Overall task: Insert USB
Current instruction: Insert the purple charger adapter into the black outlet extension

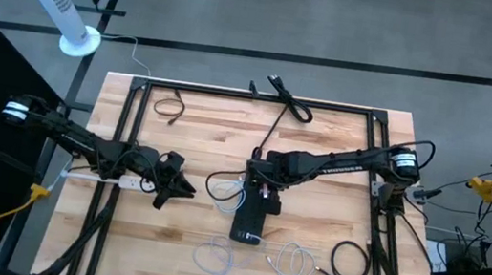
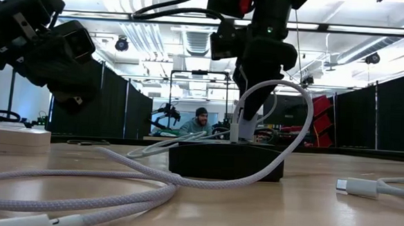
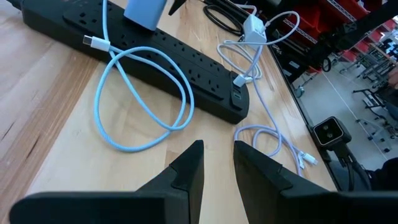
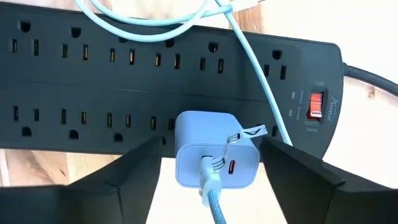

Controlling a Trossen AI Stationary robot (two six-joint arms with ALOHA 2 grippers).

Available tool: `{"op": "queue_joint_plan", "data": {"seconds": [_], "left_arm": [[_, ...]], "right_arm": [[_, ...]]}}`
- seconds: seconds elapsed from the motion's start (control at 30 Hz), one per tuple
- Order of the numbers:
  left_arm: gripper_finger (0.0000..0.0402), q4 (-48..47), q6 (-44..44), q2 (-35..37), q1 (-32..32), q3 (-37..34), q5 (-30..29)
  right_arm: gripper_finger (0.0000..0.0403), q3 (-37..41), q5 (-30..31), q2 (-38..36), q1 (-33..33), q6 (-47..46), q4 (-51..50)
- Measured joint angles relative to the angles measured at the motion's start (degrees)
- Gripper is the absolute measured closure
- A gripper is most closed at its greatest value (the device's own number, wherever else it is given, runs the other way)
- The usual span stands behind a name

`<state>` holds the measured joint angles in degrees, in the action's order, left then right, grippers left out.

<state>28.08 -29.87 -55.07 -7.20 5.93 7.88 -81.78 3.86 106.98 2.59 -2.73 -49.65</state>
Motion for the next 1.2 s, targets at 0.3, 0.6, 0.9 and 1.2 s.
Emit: {"op": "queue_joint_plan", "data": {"seconds": [0.3, 0.6, 0.9, 1.2], "left_arm": [[0.0326, 0.3, 0.0, 0.0, 0.0, 0.0, 0.0], [0.0326, 2.4, 0.0, 0.0, 0.0, 0.0, -1.5], [0.0326, 2.5, -2.6, -2.6, -0.1, 0.0, -5.2], [0.0326, 5.3, -1.5, -11.3, -0.1, 3.6, -6.9]], "right_arm": [[0.0216, 1.6, -0.1, -0.1, -0.1, -1.6, 0.9], [0.0215, 2.6, -0.9, -0.3, -0.3, -0.3, 0.8], [0.0215, 0.5, -1.1, 0.0, -0.7, 0.6, -9.8], [0.0215, 0.5, -0.8, 0.0, -1.9, -0.7, -13.7]]}}
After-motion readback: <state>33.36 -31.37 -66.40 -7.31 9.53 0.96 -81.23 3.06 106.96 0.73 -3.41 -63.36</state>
